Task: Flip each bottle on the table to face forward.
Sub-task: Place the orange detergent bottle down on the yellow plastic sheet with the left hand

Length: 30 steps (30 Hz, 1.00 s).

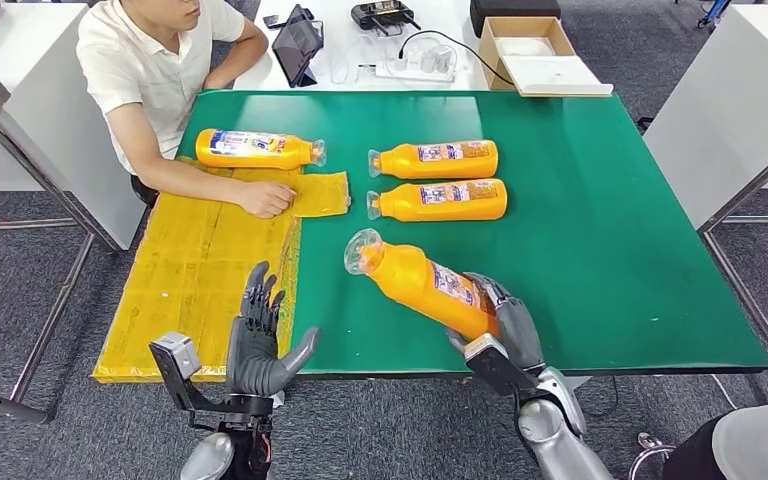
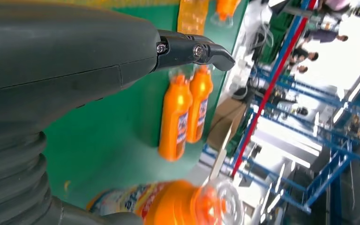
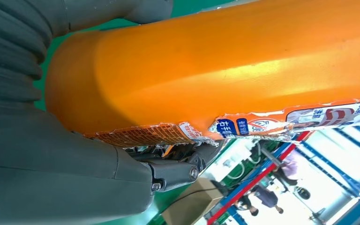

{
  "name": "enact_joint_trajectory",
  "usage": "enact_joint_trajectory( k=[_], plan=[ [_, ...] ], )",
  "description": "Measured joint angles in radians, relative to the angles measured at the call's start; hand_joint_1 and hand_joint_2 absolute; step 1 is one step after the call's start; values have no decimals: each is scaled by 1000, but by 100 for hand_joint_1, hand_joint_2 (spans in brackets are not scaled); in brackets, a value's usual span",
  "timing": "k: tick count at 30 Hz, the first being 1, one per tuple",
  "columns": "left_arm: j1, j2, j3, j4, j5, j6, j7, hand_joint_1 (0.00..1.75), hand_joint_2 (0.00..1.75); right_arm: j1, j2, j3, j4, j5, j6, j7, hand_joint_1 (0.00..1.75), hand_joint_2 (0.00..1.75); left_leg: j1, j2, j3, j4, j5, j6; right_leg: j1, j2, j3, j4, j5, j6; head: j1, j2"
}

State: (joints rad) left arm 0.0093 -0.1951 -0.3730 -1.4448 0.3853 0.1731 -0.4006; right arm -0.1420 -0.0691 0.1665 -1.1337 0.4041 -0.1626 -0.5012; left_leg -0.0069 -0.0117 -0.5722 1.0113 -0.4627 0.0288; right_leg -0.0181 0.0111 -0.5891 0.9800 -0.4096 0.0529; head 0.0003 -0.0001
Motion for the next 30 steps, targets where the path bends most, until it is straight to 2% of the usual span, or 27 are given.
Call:
enact_joint_trajectory(
  k=[9,18,30],
  plan=[
    [0,0,-20,9,35,-30,26,0,175,-28,22,57,18,15,15,-14,175,175,1,1,-1,0,0,0,1,0,-1,1,0,0,0,0],
    [-54,-5,-24,106,66,-8,29,0,175,-72,88,182,62,21,20,-52,175,175,1,0,-1,0,0,0,1,0,-2,1,0,0,0,0],
    [-77,-18,-29,158,164,-147,28,0,175,-123,124,257,149,-22,48,-63,175,175,1,0,-2,0,0,0,1,0,-3,1,0,0,0,0]
  ],
)
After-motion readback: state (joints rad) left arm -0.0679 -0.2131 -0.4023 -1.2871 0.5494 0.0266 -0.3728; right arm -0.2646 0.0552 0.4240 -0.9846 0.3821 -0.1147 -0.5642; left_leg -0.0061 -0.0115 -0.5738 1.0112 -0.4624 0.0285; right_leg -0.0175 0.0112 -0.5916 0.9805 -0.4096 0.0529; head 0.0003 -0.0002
